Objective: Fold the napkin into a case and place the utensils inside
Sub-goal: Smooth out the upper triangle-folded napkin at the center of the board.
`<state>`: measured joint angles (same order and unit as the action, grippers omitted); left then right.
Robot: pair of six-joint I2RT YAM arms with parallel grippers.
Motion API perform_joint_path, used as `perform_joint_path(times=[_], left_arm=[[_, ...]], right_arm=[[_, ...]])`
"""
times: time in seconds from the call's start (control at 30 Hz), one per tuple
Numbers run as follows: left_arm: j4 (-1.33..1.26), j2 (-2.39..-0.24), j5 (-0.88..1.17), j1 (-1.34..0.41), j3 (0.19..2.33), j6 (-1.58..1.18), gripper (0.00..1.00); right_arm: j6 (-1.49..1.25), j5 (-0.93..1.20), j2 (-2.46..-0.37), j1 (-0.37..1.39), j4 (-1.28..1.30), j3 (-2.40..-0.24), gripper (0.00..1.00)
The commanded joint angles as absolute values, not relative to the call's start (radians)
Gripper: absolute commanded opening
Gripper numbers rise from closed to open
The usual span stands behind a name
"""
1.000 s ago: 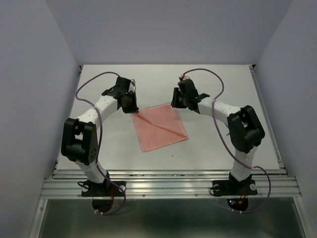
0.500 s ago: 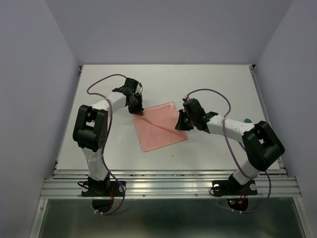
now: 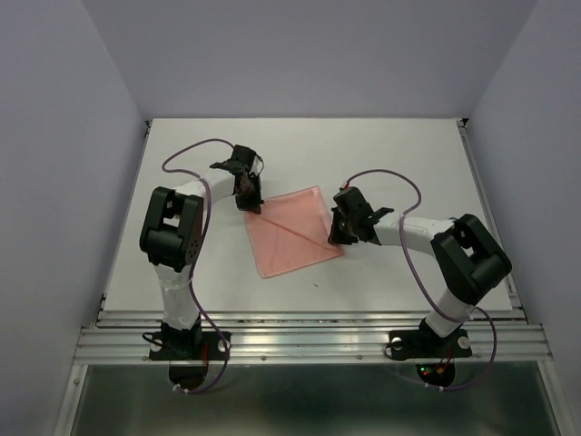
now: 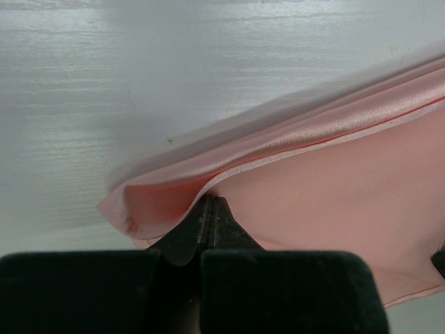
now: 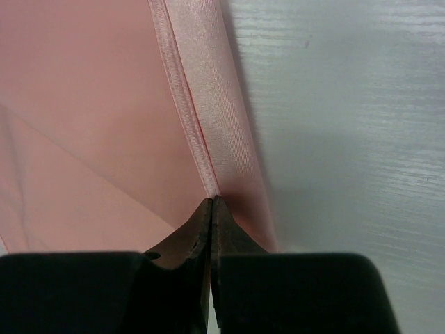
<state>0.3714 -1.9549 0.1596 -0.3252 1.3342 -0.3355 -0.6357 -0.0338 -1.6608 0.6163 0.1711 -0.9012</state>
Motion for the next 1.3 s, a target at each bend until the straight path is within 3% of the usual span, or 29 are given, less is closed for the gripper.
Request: perform_joint_path(times=[0.0,0.43,0.8,1.07,1.27], left_arm=[[0.376,-1.899,0.126,-0.324,1.371,-0.341,0.0],[0.411,-1.81,0.104,-0.353,1.368,-0.353,0.0],[0.373,-1.775,0.17,-0.406,1.301,-0.405,0.0],[0.299,-1.822,0.216,-0.43,1.247,-0.442,0.0],[0.302,-1.809,0.204,-0.43,1.265,-0.426,0.0]], right_arm=[[-0.638,-0.1,-1.704,0.615,0.123,-0.907,0.02],[-0.617,-0.095,-1.62,0.65,0.13,-0.979,0.04],[-0.659,-0.015,-1.805,0.686,0.097,-1.124,0.05],[-0.692,-0.071,-1.928,0.686,0.106,-1.169,0.06],[-0.667,-0.107,-1.803,0.686,0.107,-1.155,0.06]])
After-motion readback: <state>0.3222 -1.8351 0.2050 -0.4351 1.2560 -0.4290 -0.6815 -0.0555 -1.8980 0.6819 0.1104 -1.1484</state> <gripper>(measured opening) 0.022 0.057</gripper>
